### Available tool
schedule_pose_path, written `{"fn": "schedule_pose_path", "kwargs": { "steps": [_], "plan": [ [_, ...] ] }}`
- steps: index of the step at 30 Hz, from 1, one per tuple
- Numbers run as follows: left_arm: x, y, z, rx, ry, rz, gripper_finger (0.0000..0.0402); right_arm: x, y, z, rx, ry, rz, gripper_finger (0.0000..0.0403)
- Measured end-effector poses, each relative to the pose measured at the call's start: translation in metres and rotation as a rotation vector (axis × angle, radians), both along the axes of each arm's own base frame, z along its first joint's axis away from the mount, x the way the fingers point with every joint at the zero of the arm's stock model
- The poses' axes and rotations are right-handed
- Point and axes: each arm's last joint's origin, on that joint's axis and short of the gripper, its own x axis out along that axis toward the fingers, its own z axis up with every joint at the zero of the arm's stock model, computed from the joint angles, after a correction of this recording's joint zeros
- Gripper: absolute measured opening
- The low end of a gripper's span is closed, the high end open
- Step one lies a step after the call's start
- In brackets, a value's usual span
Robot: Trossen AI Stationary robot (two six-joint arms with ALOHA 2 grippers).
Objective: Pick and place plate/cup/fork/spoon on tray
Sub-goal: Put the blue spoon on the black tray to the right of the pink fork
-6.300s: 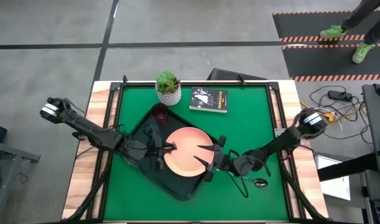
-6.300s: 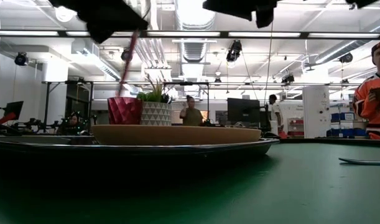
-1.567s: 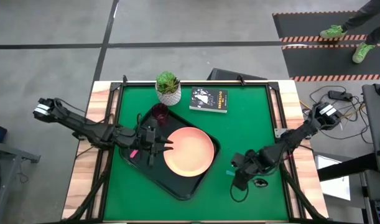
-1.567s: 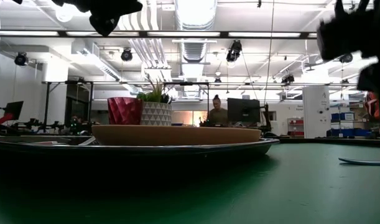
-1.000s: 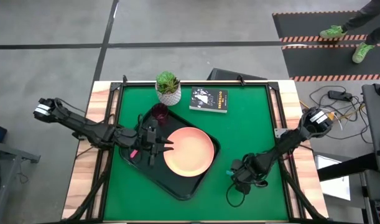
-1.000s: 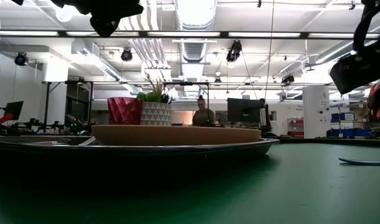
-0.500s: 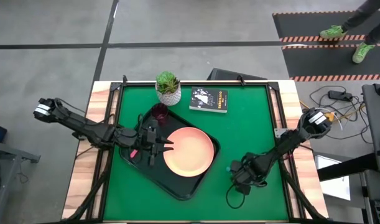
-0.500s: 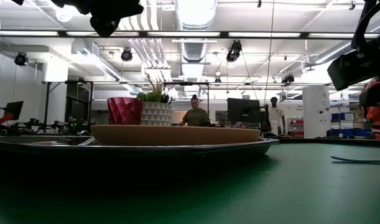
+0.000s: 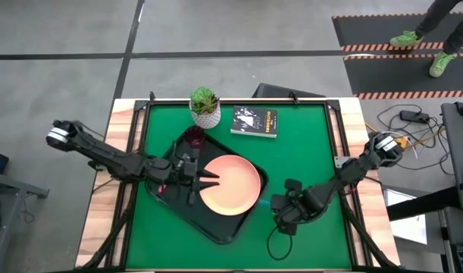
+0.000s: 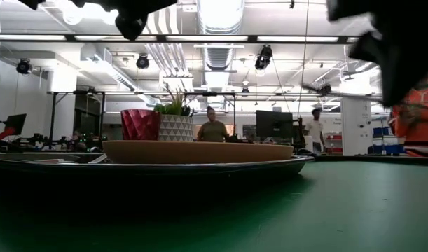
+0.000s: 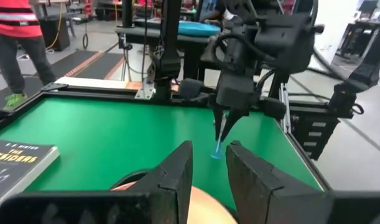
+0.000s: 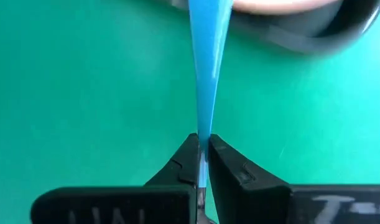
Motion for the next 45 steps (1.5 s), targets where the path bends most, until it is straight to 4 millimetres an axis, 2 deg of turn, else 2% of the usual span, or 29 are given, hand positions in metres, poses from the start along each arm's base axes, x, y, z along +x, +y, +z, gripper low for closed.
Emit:
{"fn": "schedule_pose_path", "kwargs": {
  "steps": [8,13,20,26,31,36,45],
  "plan": [
    [0.026,-0.011,-0.02,-0.016,-0.032,-0.065,0.0082,0.028,-0.018,0.028,-0.129,-0.137,0.105,0.0011],
    [0.033,-0.013,-0.03,-0.028,-0.011,-0.066,0.0117,0.044,-0.026,0.036,-0.189,-0.166,0.167,0.0011],
    [0.045,-0.015,-0.048,-0.007,0.011,-0.052,0.0175,0.074,-0.028,0.032,-0.244,-0.139,0.274,0.0011],
    [0.056,-0.015,-0.068,-0.042,0.068,-0.03,0.0185,0.093,-0.027,0.03,-0.28,-0.095,0.341,0.0011],
    [0.067,-0.01,-0.08,-0.149,0.103,0.015,0.0185,0.104,-0.026,0.028,-0.315,-0.075,0.402,0.0011],
    [0.07,-0.001,-0.087,-0.266,0.127,0.065,0.0185,0.108,-0.025,0.025,-0.371,-0.027,0.422,0.0011],
    [0.07,0.001,-0.089,-0.353,0.16,0.004,0.0185,0.112,-0.026,0.029,-0.501,-0.012,0.496,0.0011]
  ]
}}
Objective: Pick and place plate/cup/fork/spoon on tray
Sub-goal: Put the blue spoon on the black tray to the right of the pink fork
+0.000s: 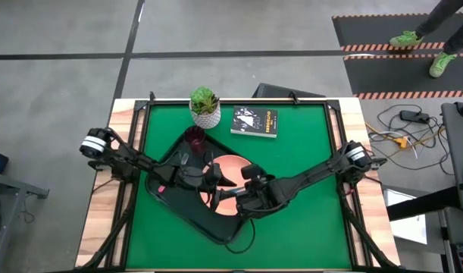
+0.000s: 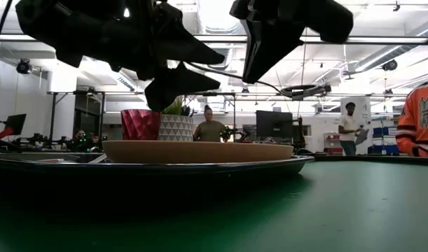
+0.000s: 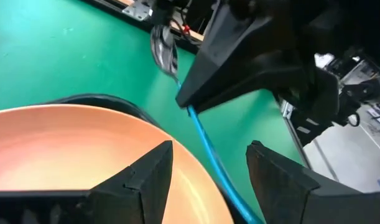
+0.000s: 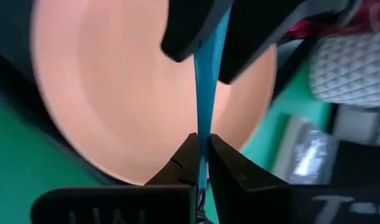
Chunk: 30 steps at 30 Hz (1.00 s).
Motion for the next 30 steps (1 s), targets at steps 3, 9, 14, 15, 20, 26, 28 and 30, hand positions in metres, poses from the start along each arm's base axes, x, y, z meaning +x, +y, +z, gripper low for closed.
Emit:
{"fn": "schedule_pose_path", "kwargs": {
  "steps": [3,9,14,15,20,26,28,30],
  "plan": [
    [-0.0008,0.0002,-0.0019,0.003,0.016,0.0,0.018,0.0012,-0.0003,0.0021,-0.048,0.004,0.046,0.0011],
    [-0.0007,0.0001,-0.0018,0.002,0.015,-0.004,0.011,0.0019,-0.0012,0.0031,-0.104,0.015,0.092,0.0011],
    [-0.0011,0.0005,-0.0029,0.01,0.024,0.004,0.0017,0.0015,-0.001,0.0037,-0.118,0.026,0.12,0.0011],
    [-0.0011,0.0006,-0.003,0.01,0.024,0.004,0.001,0.0013,-0.001,0.0042,-0.121,0.025,0.12,0.0011],
    [-0.0013,0.001,-0.0035,0.056,0.022,0.004,0.0002,0.0015,-0.001,0.0045,-0.113,0.021,0.117,0.0015],
    [-0.0005,0.0006,0.0002,0.108,-0.024,-0.015,0.0,0.0021,-0.0008,0.0043,-0.088,-0.004,0.079,0.0057],
    [-0.0012,0.0006,0.0001,0.111,-0.027,-0.016,0.0,0.0021,-0.0009,0.0046,-0.078,-0.016,0.056,0.008],
    [-0.0015,0.0004,-0.0003,0.125,-0.026,-0.021,0.0,0.0016,-0.0012,0.0062,-0.073,-0.024,0.048,0.0103]
  ]
}}
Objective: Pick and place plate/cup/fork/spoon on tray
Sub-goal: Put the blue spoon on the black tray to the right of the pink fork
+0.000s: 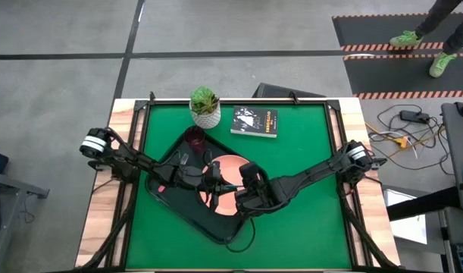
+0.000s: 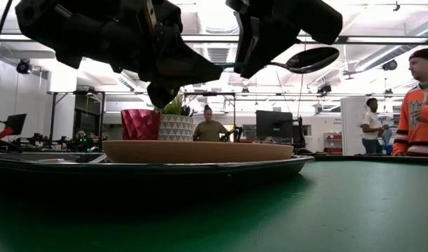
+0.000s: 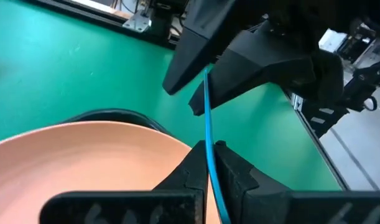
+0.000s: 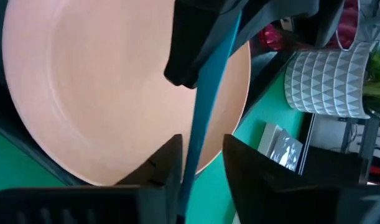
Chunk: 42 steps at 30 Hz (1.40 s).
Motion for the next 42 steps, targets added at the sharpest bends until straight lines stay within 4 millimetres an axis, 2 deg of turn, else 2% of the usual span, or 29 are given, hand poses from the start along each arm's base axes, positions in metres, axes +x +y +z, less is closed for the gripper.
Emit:
{"fn": "schedule_pose_path", "kwargs": {
  "steps": [5,12,20,24,31,37,42],
  "plan": [
    [0.0,-0.001,0.001,0.008,-0.016,-0.005,0.0,0.003,0.001,0.009,0.013,-0.032,-0.004,0.0142],
    [-0.002,0.001,-0.002,0.007,-0.004,0.017,0.0,0.0,0.004,0.033,0.04,-0.098,-0.002,0.0145],
    [-0.003,0.001,-0.001,0.002,-0.018,0.021,0.0,-0.037,0.01,0.076,0.168,-0.22,-0.129,0.0145],
    [-0.003,0.001,-0.001,0.002,-0.018,0.017,0.0,-0.059,0.022,0.085,0.249,-0.275,-0.18,0.0142],
    [-0.004,-0.002,-0.001,0.032,-0.019,-0.088,0.0,-0.097,0.049,0.07,0.287,-0.342,-0.22,0.0134],
    [-0.001,-0.002,0.002,0.038,-0.034,-0.088,0.0,-0.115,0.067,0.032,0.212,-0.471,-0.273,0.0127],
    [0.001,-0.003,0.005,0.062,-0.047,-0.092,0.0,-0.118,0.068,-0.01,0.269,-0.535,-0.32,0.0135]
  ]
}}
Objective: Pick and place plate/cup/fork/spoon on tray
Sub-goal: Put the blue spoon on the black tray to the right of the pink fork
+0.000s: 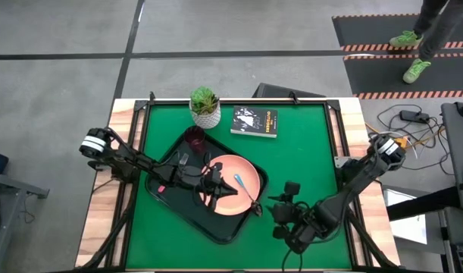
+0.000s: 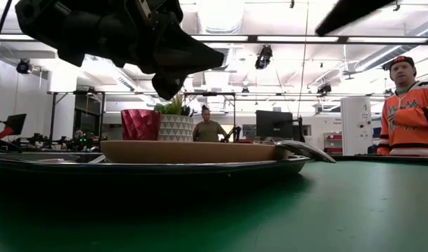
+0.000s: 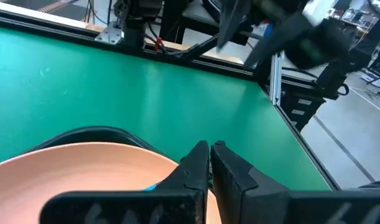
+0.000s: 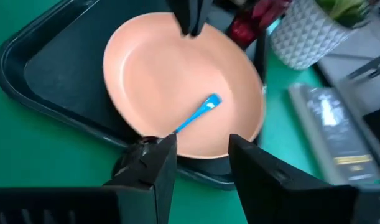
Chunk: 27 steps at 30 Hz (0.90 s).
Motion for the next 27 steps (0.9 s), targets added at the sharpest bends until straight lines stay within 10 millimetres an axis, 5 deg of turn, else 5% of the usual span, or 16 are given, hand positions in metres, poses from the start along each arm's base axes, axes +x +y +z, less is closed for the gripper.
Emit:
{"fn": "schedule_pose_path", "kwargs": {
  "steps": [5,11,21,27],
  "plan": [
    [0.003,-0.001,0.003,0.032,0.012,-0.002,0.0,-0.004,-0.003,-0.033,0.068,-0.038,0.009,0.0148],
    [0.01,-0.002,0.005,0.081,0.093,-0.001,0.0,-0.016,-0.014,-0.046,0.13,-0.112,0.006,0.0155],
    [0.025,-0.004,0.024,0.322,0.316,-0.011,0.0,-0.034,-0.035,-0.033,0.19,-0.309,0.074,0.0153],
    [0.031,-0.006,0.036,0.462,0.297,-0.076,0.0,-0.039,-0.044,-0.017,0.165,-0.404,0.133,0.0153]
  ]
}}
